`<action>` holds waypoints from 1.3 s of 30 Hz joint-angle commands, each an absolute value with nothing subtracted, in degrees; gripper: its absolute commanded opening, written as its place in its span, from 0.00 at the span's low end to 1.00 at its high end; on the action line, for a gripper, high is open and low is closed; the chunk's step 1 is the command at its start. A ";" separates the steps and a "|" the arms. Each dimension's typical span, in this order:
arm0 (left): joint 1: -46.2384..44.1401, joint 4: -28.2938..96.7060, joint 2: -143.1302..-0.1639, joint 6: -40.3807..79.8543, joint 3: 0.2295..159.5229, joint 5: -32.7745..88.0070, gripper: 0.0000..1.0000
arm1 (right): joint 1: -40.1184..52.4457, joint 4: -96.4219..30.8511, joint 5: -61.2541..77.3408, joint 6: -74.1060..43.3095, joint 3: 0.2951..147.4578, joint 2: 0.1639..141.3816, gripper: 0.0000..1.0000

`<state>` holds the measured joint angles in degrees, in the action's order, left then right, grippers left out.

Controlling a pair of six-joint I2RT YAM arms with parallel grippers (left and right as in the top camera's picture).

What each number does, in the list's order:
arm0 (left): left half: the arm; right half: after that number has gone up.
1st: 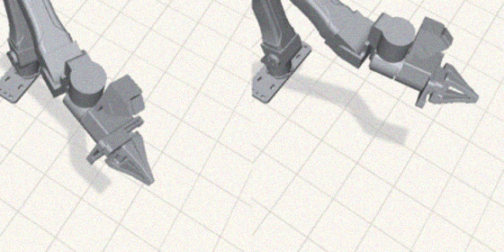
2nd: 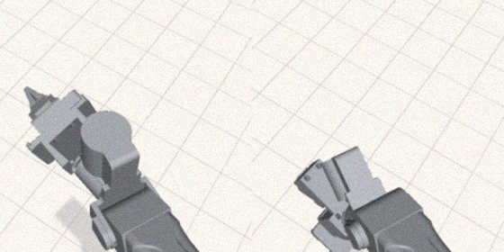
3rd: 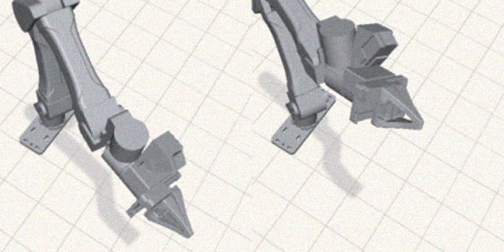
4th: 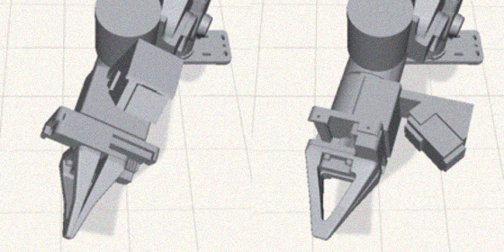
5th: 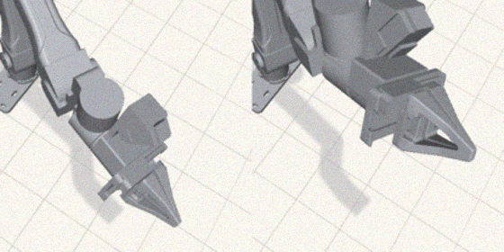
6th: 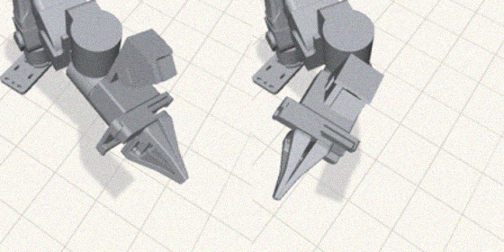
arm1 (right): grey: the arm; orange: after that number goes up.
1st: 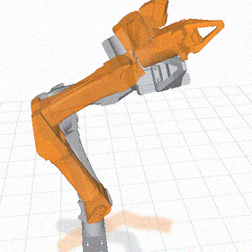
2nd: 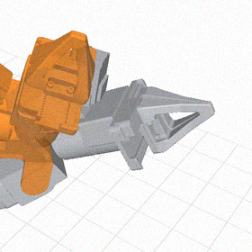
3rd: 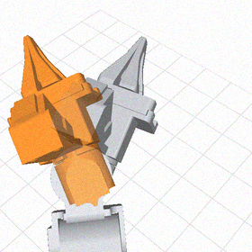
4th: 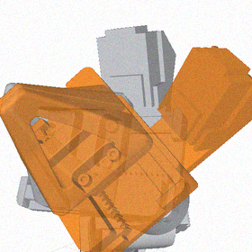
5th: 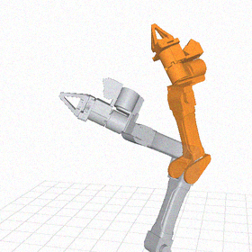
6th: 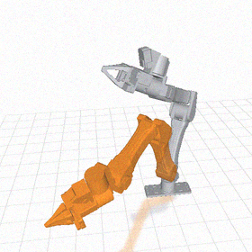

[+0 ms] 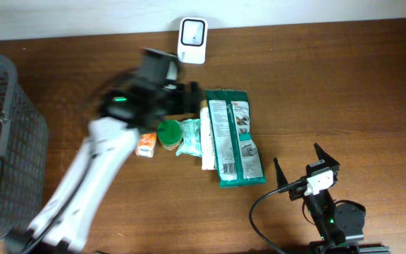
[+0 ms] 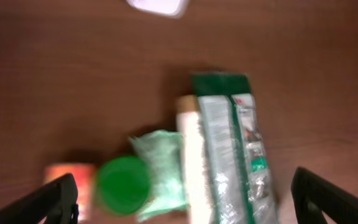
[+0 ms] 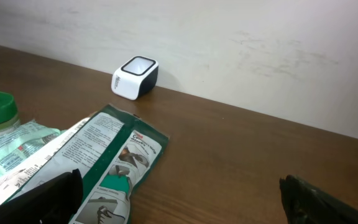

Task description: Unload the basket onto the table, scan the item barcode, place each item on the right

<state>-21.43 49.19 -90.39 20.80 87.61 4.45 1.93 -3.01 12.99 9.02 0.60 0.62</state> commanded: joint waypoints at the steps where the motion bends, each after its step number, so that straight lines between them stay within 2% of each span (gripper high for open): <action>1: -9.26 53.56 -83.88 6.02 88.25 10.28 0.99 | 2.28 -3.18 13.06 8.78 0.32 0.19 0.98; 6: 0.80 57.23 -83.15 -2.48 88.23 16.05 1.00 | 2.28 -3.20 13.06 8.78 0.32 0.19 0.98; 10: 4.36 57.54 -83.18 -6.37 88.23 16.95 1.00 | 2.28 -3.20 13.06 8.78 0.32 0.19 0.99; 13: 4.36 57.56 -83.18 -8.71 88.23 15.35 0.99 | 2.28 -3.18 13.04 8.78 0.32 0.19 0.98; 18: 4.36 58.81 -83.18 -8.71 88.23 4.40 0.99 | 2.28 -3.18 13.04 8.78 0.32 0.19 0.98; 39: 4.40 57.98 -83.24 -10.39 88.23 2.11 0.99 | 2.28 -3.25 13.06 8.78 0.32 0.19 0.98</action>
